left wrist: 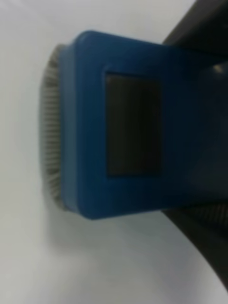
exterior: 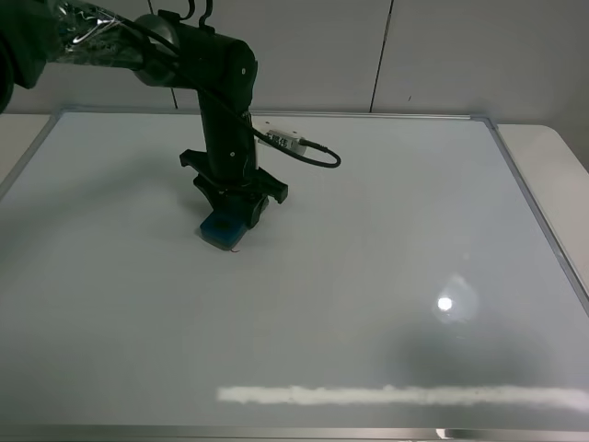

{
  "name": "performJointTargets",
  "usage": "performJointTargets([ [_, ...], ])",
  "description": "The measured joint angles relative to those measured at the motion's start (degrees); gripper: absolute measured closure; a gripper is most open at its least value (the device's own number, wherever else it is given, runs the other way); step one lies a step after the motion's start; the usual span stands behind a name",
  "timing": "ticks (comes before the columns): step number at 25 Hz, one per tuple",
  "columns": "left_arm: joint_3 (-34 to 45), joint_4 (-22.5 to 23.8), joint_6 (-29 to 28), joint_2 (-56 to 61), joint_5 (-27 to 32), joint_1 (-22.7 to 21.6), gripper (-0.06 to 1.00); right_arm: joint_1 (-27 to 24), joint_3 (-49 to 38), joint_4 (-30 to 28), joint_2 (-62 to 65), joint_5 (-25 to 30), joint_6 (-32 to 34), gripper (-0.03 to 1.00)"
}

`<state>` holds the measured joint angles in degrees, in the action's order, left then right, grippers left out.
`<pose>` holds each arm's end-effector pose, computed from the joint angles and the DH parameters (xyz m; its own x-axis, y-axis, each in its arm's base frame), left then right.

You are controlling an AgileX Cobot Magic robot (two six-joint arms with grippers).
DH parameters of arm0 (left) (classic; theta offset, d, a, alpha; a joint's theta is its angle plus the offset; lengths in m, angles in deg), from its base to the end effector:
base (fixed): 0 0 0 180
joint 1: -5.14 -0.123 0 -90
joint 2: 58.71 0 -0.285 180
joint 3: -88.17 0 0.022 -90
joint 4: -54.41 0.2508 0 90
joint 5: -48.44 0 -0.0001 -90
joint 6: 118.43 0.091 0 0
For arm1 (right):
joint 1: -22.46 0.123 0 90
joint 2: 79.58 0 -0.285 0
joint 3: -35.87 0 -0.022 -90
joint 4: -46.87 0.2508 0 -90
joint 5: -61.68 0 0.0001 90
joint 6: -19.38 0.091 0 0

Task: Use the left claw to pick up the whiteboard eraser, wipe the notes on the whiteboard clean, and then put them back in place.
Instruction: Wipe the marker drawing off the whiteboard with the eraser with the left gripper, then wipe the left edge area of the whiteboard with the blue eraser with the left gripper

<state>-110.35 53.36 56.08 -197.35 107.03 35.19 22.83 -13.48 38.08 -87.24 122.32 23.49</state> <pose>0.3835 -0.2235 0.1135 -0.9133 0.4068 -0.0208 0.4072 0.9132 -0.0179 -0.0039 -0.0122 0.2745 -0.4600 -0.0069 -0.8879 0.1101 0.9918 -0.0647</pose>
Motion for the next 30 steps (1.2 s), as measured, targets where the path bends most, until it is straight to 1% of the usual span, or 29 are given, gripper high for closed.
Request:
performJointTargets([
  [2,4.86,-1.22,0.0,2.42,-4.63,-0.12,0.39,0.0,0.0,0.0,0.0,0.0,0.0,-0.02],
  [5,11.61,-2.51,0.05,5.99,-9.24,0.17,0.39,0.0,0.0,0.0,0.0,0.0,0.0,-0.02],
  [9,20.04,-5.27,0.29,10.29,-12.83,2.08,0.39,0.0,0.0,0.0,0.0,0.0,0.0,-0.02],
  [12,24.18,-6.67,0.47,12.42,-12.73,5.01,0.39,0.0,0.0,0.0,0.0,0.0,0.0,-0.02],
  [16,25.5,-8.16,0.6,13.27,-11.01,9.15,0.4,0.0,0.0,0.0,0.0,0.0,0.0,-0.02],
  [19,25.64,-8.74,0.83,13.4,-10.57,9.87,0.4,0.0,0.0,0.0,0.0,0.0,0.0,-0.02],
  [22,25.69,-8.61,0.9,14.07,-9.09,8.0,0.4,0.0,0.0,0.0,0.0,0.0,0.0,-0.02],
  [25,25.69,-8.54,0.9,16.18,-7.16,4.36,0.4,0.0,0.0,0.0,0.0,0.0,0.0,-0.02],
  [28,25.69,-7.82,0.9,20.89,-6.47,-0.65,0.4,0.0,0.0,0.0,0.0,0.0,0.0,-0.02],
  [30,25.69,-6.08,0.82,24.35,-6.43,-4.01,0.4,0.0,0.0,0.0,0.0,0.0,0.0,-0.02],
])
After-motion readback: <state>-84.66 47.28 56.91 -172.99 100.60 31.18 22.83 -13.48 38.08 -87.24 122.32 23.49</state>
